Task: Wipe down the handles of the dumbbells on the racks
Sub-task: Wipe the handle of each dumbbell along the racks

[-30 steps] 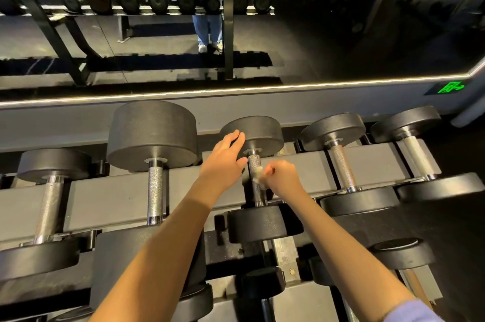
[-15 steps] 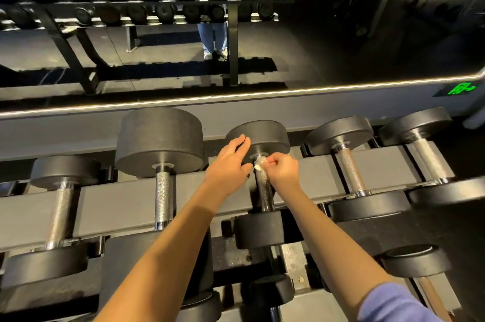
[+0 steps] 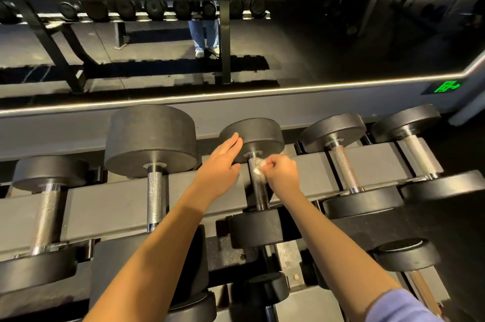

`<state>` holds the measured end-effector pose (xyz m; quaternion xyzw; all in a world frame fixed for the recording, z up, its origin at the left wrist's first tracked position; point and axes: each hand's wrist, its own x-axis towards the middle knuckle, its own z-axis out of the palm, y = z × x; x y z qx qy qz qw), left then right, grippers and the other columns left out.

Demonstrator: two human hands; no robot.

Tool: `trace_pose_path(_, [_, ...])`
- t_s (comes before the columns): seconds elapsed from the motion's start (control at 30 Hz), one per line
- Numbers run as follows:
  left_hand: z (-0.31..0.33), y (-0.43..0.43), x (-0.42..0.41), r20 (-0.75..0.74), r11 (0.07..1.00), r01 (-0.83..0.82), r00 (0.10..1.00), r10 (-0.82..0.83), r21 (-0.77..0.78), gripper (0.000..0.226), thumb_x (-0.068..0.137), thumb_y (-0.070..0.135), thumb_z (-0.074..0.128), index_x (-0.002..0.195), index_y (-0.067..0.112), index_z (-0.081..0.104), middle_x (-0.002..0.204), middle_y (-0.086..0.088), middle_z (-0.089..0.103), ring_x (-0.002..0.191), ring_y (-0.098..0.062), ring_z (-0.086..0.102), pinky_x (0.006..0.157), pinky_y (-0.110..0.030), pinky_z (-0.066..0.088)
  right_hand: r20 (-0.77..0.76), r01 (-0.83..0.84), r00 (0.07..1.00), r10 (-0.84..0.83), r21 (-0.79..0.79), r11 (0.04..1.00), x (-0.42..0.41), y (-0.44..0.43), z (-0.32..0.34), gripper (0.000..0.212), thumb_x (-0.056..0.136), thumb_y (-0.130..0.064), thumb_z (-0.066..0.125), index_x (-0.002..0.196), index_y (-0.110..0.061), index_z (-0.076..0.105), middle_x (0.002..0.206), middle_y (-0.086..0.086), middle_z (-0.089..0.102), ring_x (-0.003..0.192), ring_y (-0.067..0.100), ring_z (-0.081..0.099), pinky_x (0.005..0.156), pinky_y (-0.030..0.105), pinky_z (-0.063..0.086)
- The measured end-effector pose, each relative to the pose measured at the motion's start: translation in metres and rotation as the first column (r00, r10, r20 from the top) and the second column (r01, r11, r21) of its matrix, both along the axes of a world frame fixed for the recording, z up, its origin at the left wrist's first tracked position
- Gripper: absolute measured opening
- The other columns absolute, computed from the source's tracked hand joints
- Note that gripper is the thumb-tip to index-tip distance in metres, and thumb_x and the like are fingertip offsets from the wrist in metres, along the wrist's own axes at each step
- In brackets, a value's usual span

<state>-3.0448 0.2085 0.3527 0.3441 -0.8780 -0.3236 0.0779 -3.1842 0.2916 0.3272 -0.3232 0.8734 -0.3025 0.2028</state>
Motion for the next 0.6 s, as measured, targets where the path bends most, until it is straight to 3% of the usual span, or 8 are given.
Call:
trace_pose_path(0.07, [-0.001, 0.0, 0.001, -0.006, 1.0, 0.005, 1.0, -0.005, 0.009, 0.063, 0.099, 0.015, 0.043, 0.152, 0.029, 0.012, 0.159, 0.017, 0.003, 0.145, -0.005, 0.004, 0.115, -0.026, 0.012, 0.016, -0.001, 1.0, 0.001, 0.01, 1.0, -0.003, -0.004, 0.002, 0.035, 0.083, -0.007, 0.06, 0.056, -0.025, 0.045, 0.068, 0.0, 0.054, 0.073, 0.023, 0.053, 0.063, 0.026, 0.041])
trace_pose_path(0.2, [-0.006, -0.006, 0.002, 0.003, 1.0, 0.024, 1.0, -0.024, -0.003, 0.064, 0.098, 0.014, 0.043, 0.152, 0.03, 0.013, 0.159, 0.017, 0.004, 0.146, -0.006, 0.005, 0.116, -0.028, 0.013, 0.039, -0.051, 0.998, 0.048, 0.085, 0.995, -0.005, 0.006, 0.0, 0.031, 0.08, -0.005, 0.055, 0.055, -0.021, 0.048, 0.068, 0.003, 0.052, 0.069, 0.022, 0.049, 0.051, 0.021, 0.034])
trace_pose_path(0.27, [-0.008, -0.008, 0.002, -0.009, 0.999, 0.033, 0.999, -0.033, -0.012, 0.065, 0.098, 0.012, 0.044, 0.152, 0.029, 0.014, 0.159, 0.017, 0.005, 0.146, -0.007, 0.005, 0.117, -0.029, 0.014, 0.029, -0.098, 0.995, 0.095, 0.144, 0.985, -0.004, 0.016, -0.005, 0.025, 0.082, -0.008, 0.06, 0.059, -0.017, 0.056, 0.07, 0.004, 0.056, 0.071, 0.021, 0.052, 0.058, 0.021, 0.042])
trace_pose_path(0.37, [-0.013, -0.008, 0.004, -0.05, 0.999, 0.03, 0.998, -0.031, -0.026, 0.065, 0.097, 0.009, 0.045, 0.152, 0.029, 0.016, 0.159, 0.017, 0.007, 0.145, -0.007, 0.006, 0.115, -0.027, 0.014, 0.045, -0.12, 0.992, 0.116, 0.11, 0.987, 0.0, 0.022, -0.009, 0.017, 0.082, -0.013, 0.069, 0.066, -0.015, 0.065, 0.075, 0.006, 0.066, 0.071, 0.019, 0.059, 0.066, 0.026, 0.049])
trace_pose_path(0.5, [-0.015, -0.007, 0.006, -0.074, 0.995, 0.03, 0.997, -0.036, -0.092, 0.065, 0.096, 0.007, 0.044, 0.152, 0.028, 0.017, 0.159, 0.015, 0.009, 0.145, -0.007, 0.006, 0.11, -0.019, 0.012, -0.008, -0.058, 0.998, 0.059, 0.036, 0.998, -0.001, 0.004, 0.0, 0.039, 0.081, -0.003, 0.058, 0.051, -0.024, 0.045, 0.061, 0.002, 0.053, 0.059, 0.018, 0.049, 0.053, 0.023, 0.038])
trace_pose_path(0.6, [-0.013, -0.003, 0.006, -0.077, 0.99, 0.021, 0.997, -0.032, -0.136, 0.065, 0.096, 0.008, 0.046, 0.152, 0.025, 0.018, 0.159, 0.011, 0.012, 0.145, -0.008, 0.01, 0.108, -0.017, 0.016, -0.019, -0.028, 0.999, 0.028, 0.009, 1.0, 0.0, -0.008, 0.007, 0.04, 0.081, 0.0, 0.053, 0.051, -0.024, 0.044, 0.058, 0.0, 0.048, 0.057, 0.016, 0.046, 0.049, 0.022, 0.034])
